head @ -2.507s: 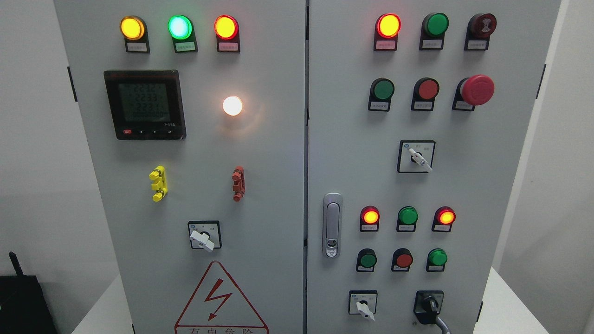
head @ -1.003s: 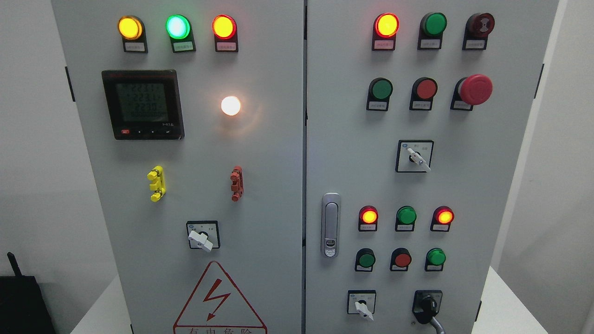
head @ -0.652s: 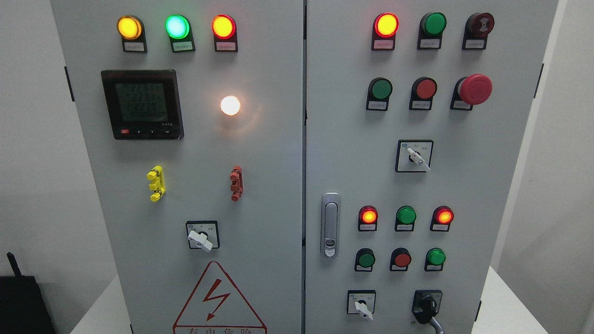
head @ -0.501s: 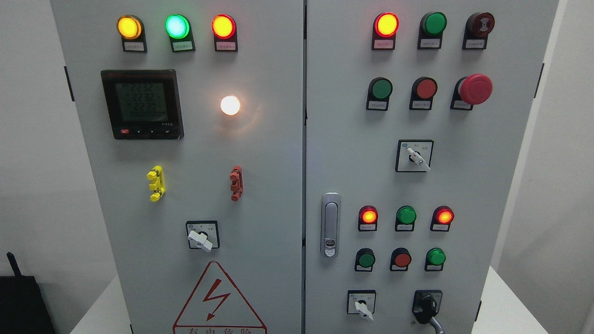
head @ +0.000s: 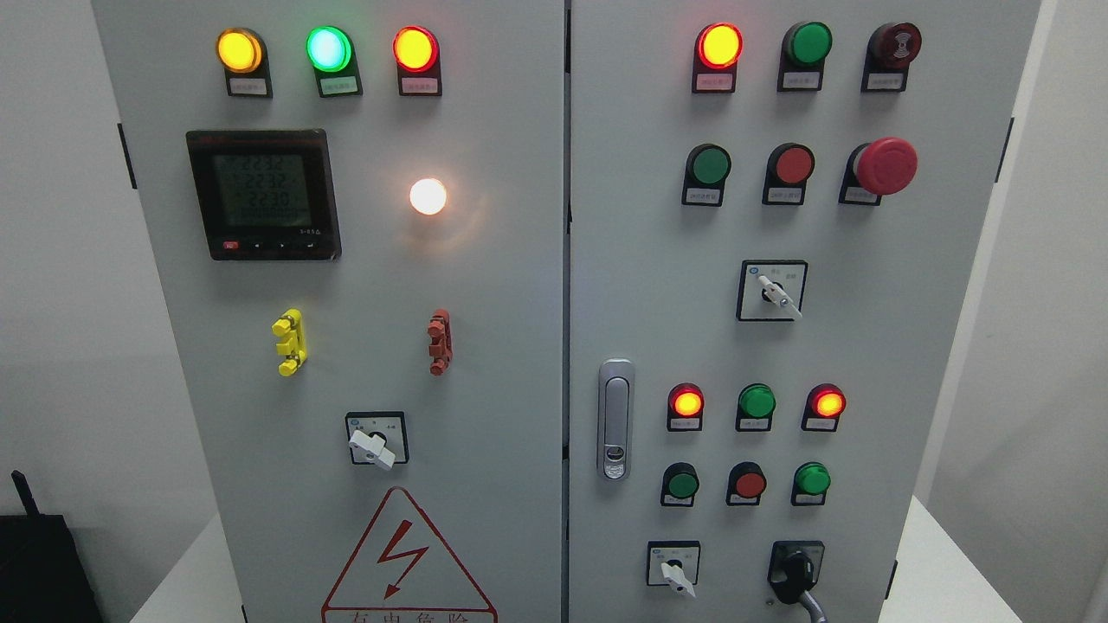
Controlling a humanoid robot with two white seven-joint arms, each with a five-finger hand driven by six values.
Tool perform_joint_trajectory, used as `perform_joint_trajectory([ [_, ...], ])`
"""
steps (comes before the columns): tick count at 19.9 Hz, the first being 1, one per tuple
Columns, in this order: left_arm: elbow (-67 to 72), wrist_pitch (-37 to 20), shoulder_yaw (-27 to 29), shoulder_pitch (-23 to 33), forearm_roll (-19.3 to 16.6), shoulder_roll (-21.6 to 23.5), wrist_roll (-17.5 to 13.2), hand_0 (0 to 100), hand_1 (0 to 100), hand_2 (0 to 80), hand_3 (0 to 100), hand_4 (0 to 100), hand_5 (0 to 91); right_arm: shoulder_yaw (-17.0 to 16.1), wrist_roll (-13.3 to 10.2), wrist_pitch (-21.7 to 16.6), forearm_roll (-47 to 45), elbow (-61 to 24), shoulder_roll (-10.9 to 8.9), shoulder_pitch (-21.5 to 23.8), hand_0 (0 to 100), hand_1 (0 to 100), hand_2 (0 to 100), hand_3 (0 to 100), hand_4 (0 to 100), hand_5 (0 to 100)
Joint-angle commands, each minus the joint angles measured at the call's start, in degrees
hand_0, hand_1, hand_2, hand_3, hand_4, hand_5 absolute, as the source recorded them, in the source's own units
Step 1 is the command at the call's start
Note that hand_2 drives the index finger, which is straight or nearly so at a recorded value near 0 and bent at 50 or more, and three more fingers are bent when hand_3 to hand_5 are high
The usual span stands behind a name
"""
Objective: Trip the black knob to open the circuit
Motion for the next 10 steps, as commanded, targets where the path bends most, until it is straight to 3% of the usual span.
perform_joint_trajectory([
  [1,0.0,0.0,0.0,0.0,-1.3,0.0,0.0,12,39,0.0,0,0,0.0,0.4,0.0,0.0,0.0,-0.1,1.41,0.0,0,5,0,100,100,100],
  [10,0.0,0.0,0.0,0.0,-1.3,0.0,0.0,12,39,0.0,0,0,0.0,0.4,1.0,-0.3,0.0,-0.1,1.41,0.0,0,5,0,100,100,100],
])
